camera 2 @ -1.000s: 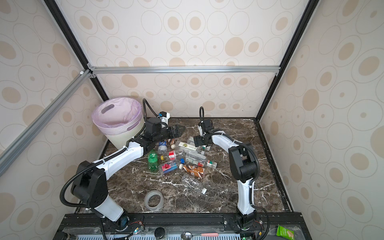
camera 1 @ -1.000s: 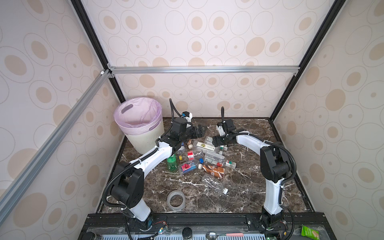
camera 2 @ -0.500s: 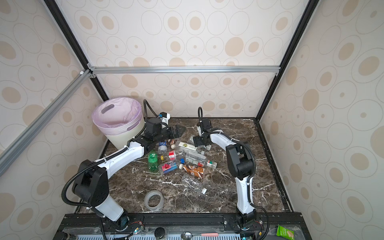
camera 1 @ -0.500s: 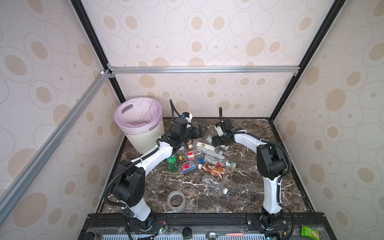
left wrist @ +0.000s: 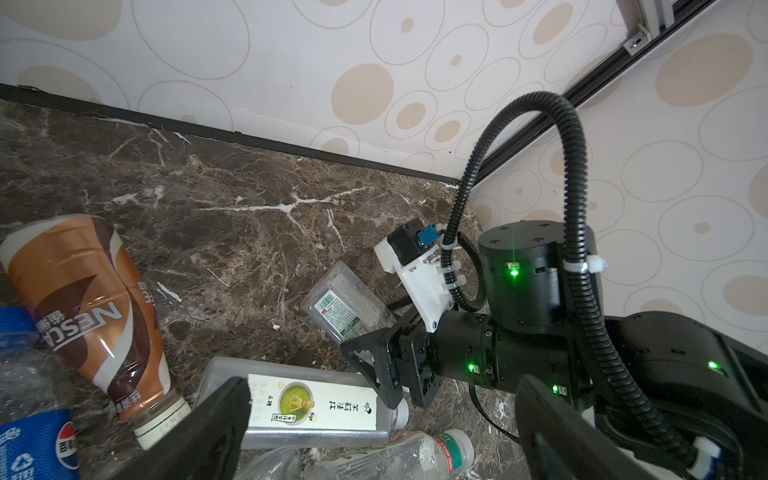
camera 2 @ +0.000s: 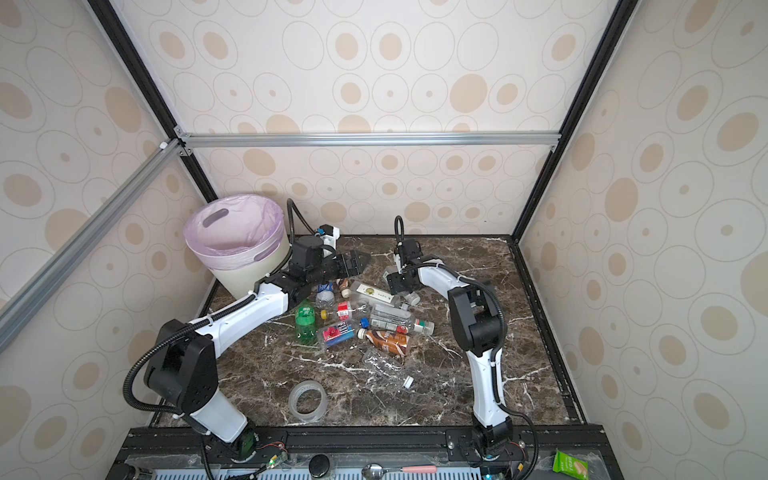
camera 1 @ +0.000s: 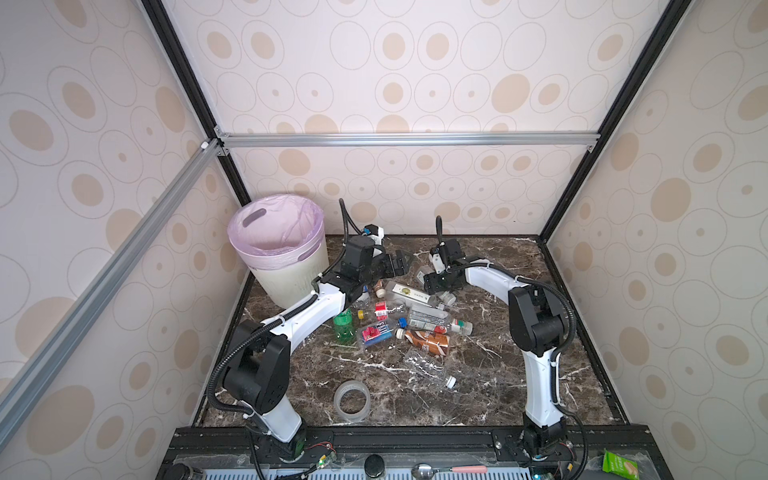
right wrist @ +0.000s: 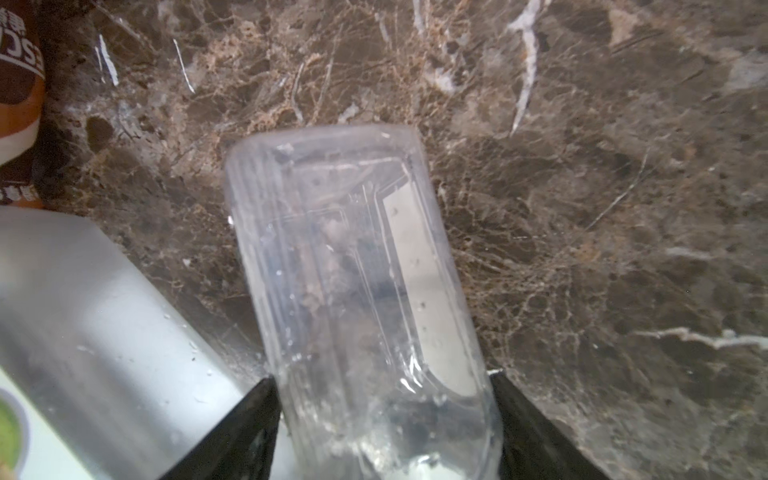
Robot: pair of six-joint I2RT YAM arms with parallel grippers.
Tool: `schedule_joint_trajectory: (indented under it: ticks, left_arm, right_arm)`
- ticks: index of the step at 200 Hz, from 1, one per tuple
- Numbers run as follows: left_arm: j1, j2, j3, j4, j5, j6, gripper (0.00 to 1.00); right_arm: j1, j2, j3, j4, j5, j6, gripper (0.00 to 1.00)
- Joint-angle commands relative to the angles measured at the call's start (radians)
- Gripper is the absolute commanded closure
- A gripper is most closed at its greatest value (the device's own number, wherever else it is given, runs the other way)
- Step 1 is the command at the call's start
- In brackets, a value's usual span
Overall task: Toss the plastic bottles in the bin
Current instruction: 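Grasp the clear green-label bottle with right gripper, then lift the clear bottle with right gripper up toward left gripper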
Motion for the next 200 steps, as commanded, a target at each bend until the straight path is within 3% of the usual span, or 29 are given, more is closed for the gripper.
schedule_joint_trajectory:
  ticks: [1,64,149,162,200]
  left_arm:
    - [0.005,0.001,0.001,0.017,0.001,-0.010,0.01]
    - [0.004,-0.003,-0.019,0.022,0.001,-0.019,0.01]
    - [0.005,-0.006,-0.032,0.024,0.008,-0.022,0.01]
    - [0.004,-0.007,-0.030,0.019,0.009,-0.024,0.01]
    - [0.005,0.013,-0.010,0.033,0.071,-0.085,0.01]
  right_arm:
    - [-0.011,0.004,-0.004,-0.026,0.016,0.000,0.24]
    - [-0.046,-0.036,-0.080,0.013,0.007,0.044,0.37]
    - [-0.057,-0.015,-0.099,0.016,-0.014,0.054,0.39]
    - [-0.056,-0.031,-0.109,0.025,-0.012,0.059,0.43]
    - [-0.057,-0.122,-0.138,0.027,-0.010,0.062,0.43]
